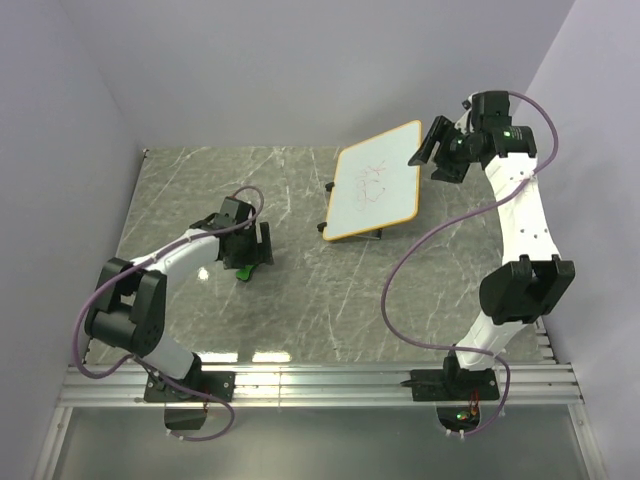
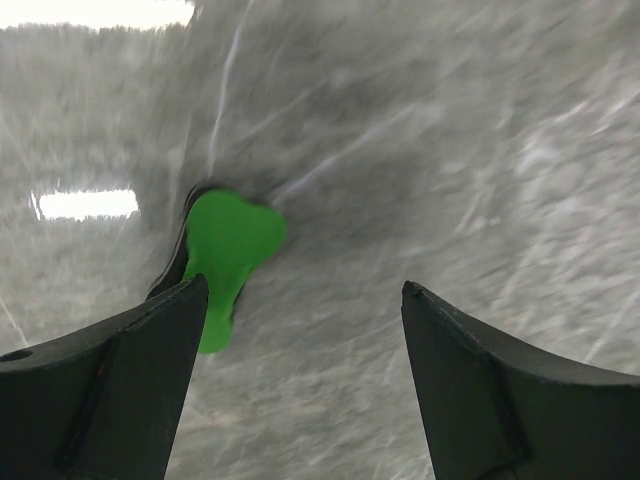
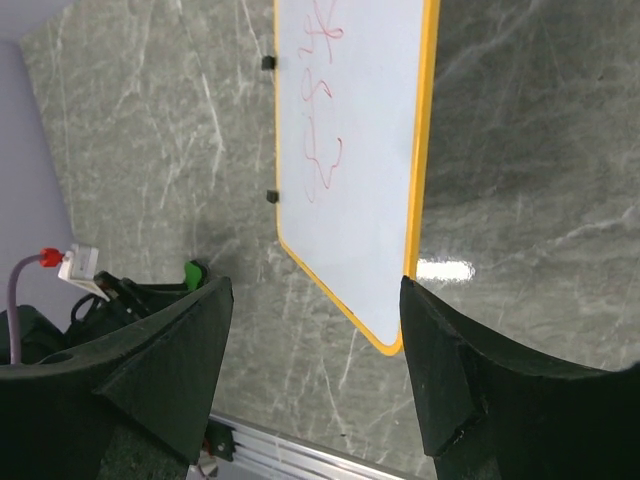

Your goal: Erase the whiteboard

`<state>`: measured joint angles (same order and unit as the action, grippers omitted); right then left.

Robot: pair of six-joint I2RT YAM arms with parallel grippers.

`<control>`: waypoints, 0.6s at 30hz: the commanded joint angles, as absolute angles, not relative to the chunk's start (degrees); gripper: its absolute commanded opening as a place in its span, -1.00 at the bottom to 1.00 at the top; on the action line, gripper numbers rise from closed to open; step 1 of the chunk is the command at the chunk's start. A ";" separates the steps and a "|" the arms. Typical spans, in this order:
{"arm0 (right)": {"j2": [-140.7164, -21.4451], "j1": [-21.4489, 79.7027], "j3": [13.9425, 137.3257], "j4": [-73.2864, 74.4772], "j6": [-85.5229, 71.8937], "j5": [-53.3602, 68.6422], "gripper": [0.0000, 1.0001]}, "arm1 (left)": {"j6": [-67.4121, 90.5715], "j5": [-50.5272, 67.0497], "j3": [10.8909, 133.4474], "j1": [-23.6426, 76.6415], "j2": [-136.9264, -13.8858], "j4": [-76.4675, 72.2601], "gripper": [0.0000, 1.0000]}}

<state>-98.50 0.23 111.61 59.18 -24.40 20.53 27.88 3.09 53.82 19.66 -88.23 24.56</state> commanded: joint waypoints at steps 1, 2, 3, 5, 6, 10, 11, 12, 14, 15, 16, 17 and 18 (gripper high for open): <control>-96.07 0.35 109.69 58.45 -24.17 19.95 0.49 | 26.90 1.50 52.30 19.60 -85.96 22.23 0.69; -95.46 0.35 108.56 58.36 -24.17 19.86 0.49 | 26.46 0.80 52.21 19.60 -85.70 22.76 0.69; -95.19 0.35 107.94 58.19 -24.17 19.86 0.49 | 25.59 0.18 52.29 19.60 -85.43 23.29 0.68; -94.40 0.26 106.27 57.92 -24.17 19.95 0.48 | 24.61 0.18 51.59 19.69 -84.73 22.94 0.69; -94.13 0.35 105.82 57.83 -24.17 19.95 0.48 | 23.83 -1.91 51.33 19.60 -84.03 22.85 0.69; -93.17 0.26 104.15 57.39 -24.17 20.04 0.47 | 21.98 -2.98 51.41 19.60 -81.83 21.45 0.68; -92.90 0.26 103.80 57.31 -24.08 19.95 0.47 | 21.54 -3.51 51.68 19.60 -81.30 21.27 0.69; -92.73 0.26 103.62 57.39 -24.08 19.78 0.48 | 20.49 -4.04 52.11 19.60 -80.78 21.18 0.69; -92.29 0.26 103.10 57.31 -23.99 19.60 0.47 | 19.43 -4.13 52.91 19.51 -81.64 21.44 0.69; -92.20 0.26 102.92 57.30 -23.91 19.51 0.47 | 18.55 -4.04 53.69 19.51 -83.56 22.40 0.68; -92.11 0.26 102.75 57.30 -23.91 19.42 0.47 | 18.20 -3.00 53.88 19.51 -84.63 22.67 0.68; -91.85 0.26 102.66 57.39 -23.91 19.16 0.47 | 17.85 -1.86 53.88 19.42 -85.60 22.68 0.68; -91.76 0.35 102.57 57.39 -23.82 19.07 0.47 | 17.15 -1.15 53.53 19.51 -87.00 22.07 0.68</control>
<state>-94.74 0.23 103.02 58.98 -24.40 20.10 20.51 -2.42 52.27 19.59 -84.20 22.85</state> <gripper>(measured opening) 0.738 0.840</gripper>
